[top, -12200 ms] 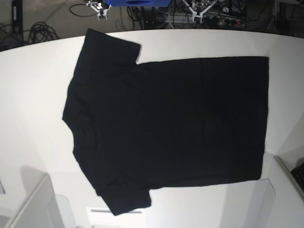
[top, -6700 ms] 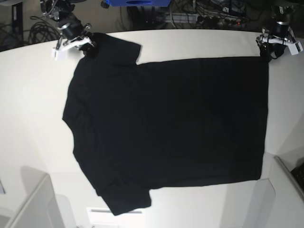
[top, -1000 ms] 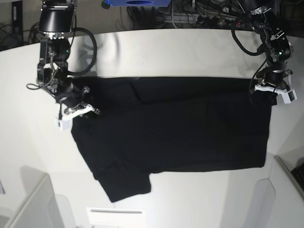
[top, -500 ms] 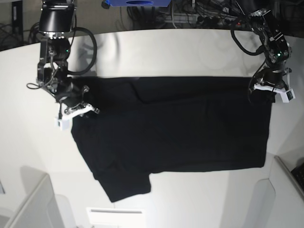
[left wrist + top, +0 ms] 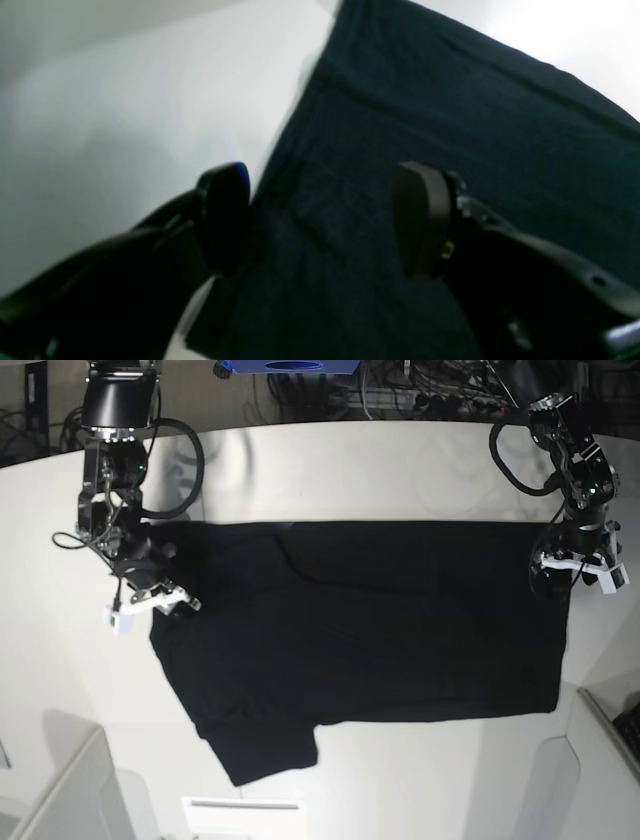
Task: Fold the T-shirt properly
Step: 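Drag the shoulder corners with both grippers toward the hem, then pull both grippers back toward the collar, straightening the shirt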
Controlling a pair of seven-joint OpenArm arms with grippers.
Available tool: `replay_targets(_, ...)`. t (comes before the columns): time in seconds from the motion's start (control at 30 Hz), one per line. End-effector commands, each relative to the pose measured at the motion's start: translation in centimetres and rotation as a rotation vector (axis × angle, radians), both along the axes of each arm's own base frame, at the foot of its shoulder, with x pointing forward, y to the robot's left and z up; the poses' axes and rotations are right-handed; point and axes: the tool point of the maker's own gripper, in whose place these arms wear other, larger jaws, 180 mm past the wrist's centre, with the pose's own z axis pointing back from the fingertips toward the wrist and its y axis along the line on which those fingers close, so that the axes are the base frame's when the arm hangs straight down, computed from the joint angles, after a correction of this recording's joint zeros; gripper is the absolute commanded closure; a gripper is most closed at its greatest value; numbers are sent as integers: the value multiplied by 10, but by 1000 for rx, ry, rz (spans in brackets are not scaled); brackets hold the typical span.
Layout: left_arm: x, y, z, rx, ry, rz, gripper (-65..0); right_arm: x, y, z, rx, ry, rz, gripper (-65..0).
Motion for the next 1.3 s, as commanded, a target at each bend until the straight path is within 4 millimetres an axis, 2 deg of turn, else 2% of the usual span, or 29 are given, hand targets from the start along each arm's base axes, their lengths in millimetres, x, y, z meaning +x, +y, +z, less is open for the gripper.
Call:
replay_targets(0.0,6,6,17,27,-51,-1,-439,12,-10,16,-13,-50,-29,-255)
replay_targets(0.07,3,7,16,28,-44,2,-443,12,-18,16,-22,-50,-71,-273)
replay_targets(0.17,-16,23,14,39,-29,46,-443,7,-38,21,-71,-70,-128,-278)
replay_targets(0.2,-19,27,16,45,-31,58,-443,6,-41,27,-84,-92,-147,-279)
replay_targets(0.3,-45,44,18,72,-11,109,-436,-6,-52,46,-132,-144,-179,-281)
replay_targets(0.37,-60,56,26,100,-12,134,-434,-16,-49,56,-139,-164,-181,-282)
replay_targets(0.43,-72,57,29,122,-2,104,-434,-33,-46,60,-140,-156,-189,-297)
replay_targets(0.57,-98,62,25,60,-29,118,-434,-69,-40,47,-101,-67,-279,-321)
replay_targets(0.7,-116,64,7,-29,-23,152,-434,-94,-25,31,-43,-6,-316,-374)
replay_targets(0.77,-120,65,-1,-58,-17,166,-434,-105,-19,24,-26,25,-327,-410)
replay_targets(0.9,-120,64,-9,-82,-13,177,-434,-124,-16,15,-19,43,-355,-428)
replay_targets(1.07,-101,52,-11,-99,-24,138,-434,-134,-17,20,-59,-65,-351,-428)
replay_targets(1.17,-83,41,-11,-112,-41,103,-434,-133,-17,23,-63,-91,-337,-428)
replay_targets(1.27,-70,34,-19,-147,-46,95,-434,-131,-13,24,-53,-112,-307,-426)
